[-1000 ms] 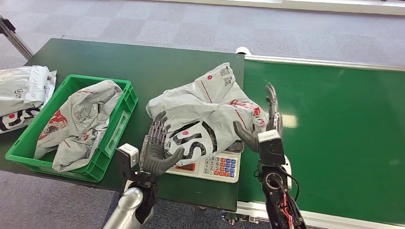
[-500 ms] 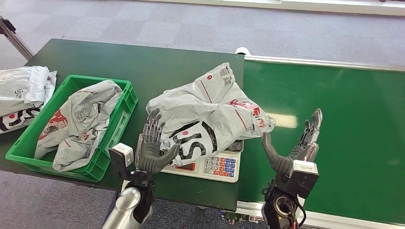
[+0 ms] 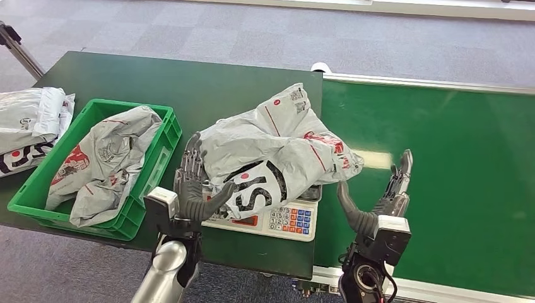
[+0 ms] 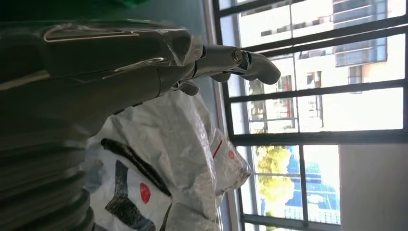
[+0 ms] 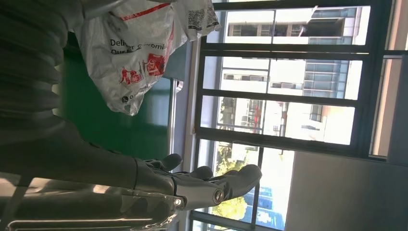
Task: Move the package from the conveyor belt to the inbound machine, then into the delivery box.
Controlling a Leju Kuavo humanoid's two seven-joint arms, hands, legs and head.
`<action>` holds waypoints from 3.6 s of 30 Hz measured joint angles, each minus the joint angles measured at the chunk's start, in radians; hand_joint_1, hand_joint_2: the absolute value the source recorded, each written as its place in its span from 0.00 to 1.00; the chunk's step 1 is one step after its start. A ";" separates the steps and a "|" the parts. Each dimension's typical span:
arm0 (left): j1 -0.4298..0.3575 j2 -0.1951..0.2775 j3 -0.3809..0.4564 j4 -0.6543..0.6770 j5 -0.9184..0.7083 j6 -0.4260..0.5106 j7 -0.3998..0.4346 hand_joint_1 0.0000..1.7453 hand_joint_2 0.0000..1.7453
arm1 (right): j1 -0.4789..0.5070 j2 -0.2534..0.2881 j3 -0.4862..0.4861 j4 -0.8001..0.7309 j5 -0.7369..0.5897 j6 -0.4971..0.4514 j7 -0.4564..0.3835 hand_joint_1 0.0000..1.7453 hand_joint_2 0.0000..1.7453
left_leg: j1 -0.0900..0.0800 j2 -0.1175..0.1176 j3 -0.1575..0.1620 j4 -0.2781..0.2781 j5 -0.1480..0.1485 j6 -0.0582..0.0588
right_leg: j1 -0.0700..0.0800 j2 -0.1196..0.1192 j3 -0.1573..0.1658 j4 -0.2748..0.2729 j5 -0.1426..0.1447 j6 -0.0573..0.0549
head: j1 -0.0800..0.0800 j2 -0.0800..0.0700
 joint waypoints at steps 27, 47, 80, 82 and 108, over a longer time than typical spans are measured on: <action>-0.460 0.096 -0.265 0.301 -0.671 -0.053 0.241 0.00 1.00 | -0.001 0.000 0.051 0.061 -0.004 0.040 0.007 0.00 1.00 | 0.000 0.001 0.000 0.000 0.000 0.000 | 0.000 0.000 0.000 0.000 0.000 0.000 | 0.000 0.000; -0.612 0.068 -0.350 0.710 -0.676 -0.275 0.375 0.46 1.00 | 0.003 -0.005 0.036 0.061 -0.010 0.056 0.027 0.00 1.00 | 0.000 0.000 0.000 0.000 0.000 0.000 | 0.000 0.000 0.000 0.000 0.000 0.000 | 0.000 0.000; -0.461 0.084 -0.330 0.440 -0.690 0.291 0.119 1.00 1.00 | 0.006 -0.005 0.041 0.060 -0.050 0.088 0.006 0.00 1.00 | 0.000 0.000 0.000 0.000 0.000 0.000 | 0.000 0.000 0.000 0.000 0.000 0.000 | 0.000 0.000; -0.443 0.085 -0.318 0.395 -0.671 0.370 0.071 1.00 1.00 | 0.007 -0.005 0.043 0.060 -0.057 0.085 0.004 0.00 1.00 | 0.000 0.000 0.000 0.000 0.000 0.000 | 0.000 0.000 0.000 0.000 0.000 0.000 | 0.000 0.000; -0.200 0.045 0.328 -0.243 -1.011 0.551 -0.102 1.00 1.00 | 0.048 -0.026 0.043 0.038 -0.091 0.019 -0.022 0.00 1.00 | 0.000 0.001 0.000 0.000 0.000 0.000 | 0.000 0.000 0.000 0.000 0.000 0.000 | 0.000 0.000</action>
